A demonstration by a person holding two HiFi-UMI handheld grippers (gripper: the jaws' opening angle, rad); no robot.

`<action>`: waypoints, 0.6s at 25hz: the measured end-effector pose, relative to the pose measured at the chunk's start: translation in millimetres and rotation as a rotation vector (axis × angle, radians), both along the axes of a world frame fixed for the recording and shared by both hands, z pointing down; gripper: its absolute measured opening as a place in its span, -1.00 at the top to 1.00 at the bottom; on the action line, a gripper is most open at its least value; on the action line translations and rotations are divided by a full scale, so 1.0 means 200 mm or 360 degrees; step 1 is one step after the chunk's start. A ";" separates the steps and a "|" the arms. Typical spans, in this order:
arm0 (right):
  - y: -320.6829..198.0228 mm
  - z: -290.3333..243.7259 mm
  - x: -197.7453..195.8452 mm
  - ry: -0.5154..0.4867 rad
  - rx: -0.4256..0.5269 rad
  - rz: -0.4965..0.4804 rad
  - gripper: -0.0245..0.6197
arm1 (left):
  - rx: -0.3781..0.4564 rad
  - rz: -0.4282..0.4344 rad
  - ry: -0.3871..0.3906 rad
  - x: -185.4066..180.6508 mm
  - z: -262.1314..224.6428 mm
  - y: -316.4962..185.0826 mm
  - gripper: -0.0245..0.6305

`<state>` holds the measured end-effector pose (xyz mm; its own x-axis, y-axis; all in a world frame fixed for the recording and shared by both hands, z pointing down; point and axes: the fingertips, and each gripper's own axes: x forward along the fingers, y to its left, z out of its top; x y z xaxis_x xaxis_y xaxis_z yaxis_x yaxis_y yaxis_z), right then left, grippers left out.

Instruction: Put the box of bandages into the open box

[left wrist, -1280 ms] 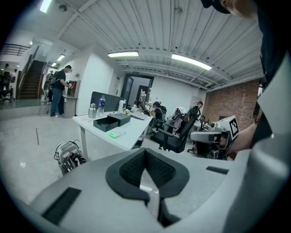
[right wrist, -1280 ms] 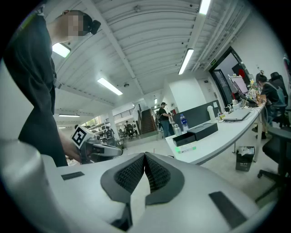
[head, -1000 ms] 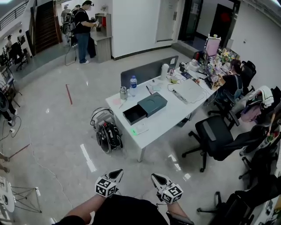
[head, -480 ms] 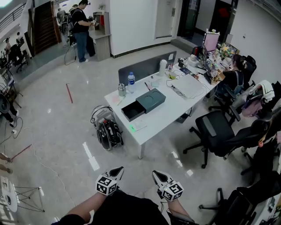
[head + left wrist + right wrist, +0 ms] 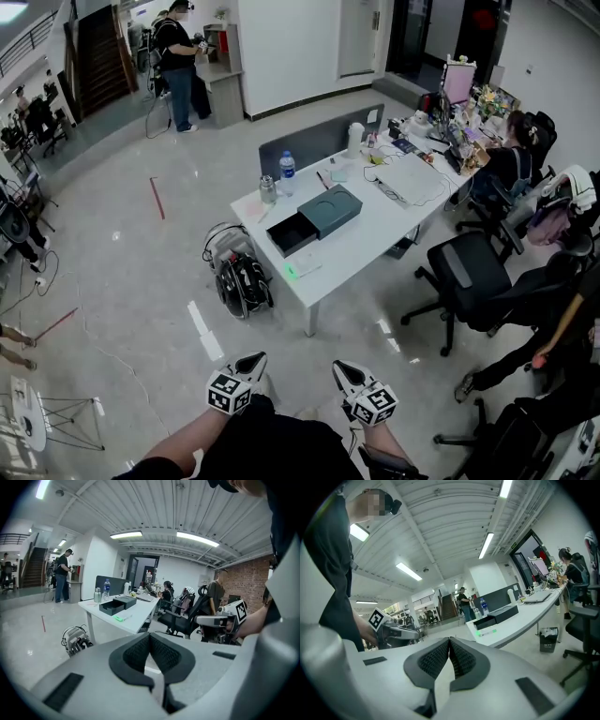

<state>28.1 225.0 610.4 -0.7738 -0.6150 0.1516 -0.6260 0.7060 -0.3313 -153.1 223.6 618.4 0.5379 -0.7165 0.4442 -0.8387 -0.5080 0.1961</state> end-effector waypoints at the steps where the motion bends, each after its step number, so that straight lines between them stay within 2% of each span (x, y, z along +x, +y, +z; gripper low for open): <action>1: -0.01 0.00 -0.01 0.0001 -0.0002 0.0001 0.84 | -0.0006 0.0004 -0.0002 -0.01 0.01 -0.01 0.90; 6: -0.09 0.01 -0.07 0.0023 -0.0007 0.0009 0.84 | -0.0037 0.0054 0.0006 -0.03 0.08 -0.10 0.90; 15: -0.40 -0.04 -0.15 0.0091 0.0003 0.0175 0.84 | 0.0003 0.0234 0.0061 -0.08 0.05 -0.50 0.90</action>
<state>-2.9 145.9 602.7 -0.6920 -0.6958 0.1924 -0.7173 0.6327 -0.2917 -170.1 124.4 627.8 0.6535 -0.6297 0.4199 -0.7472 -0.6251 0.2255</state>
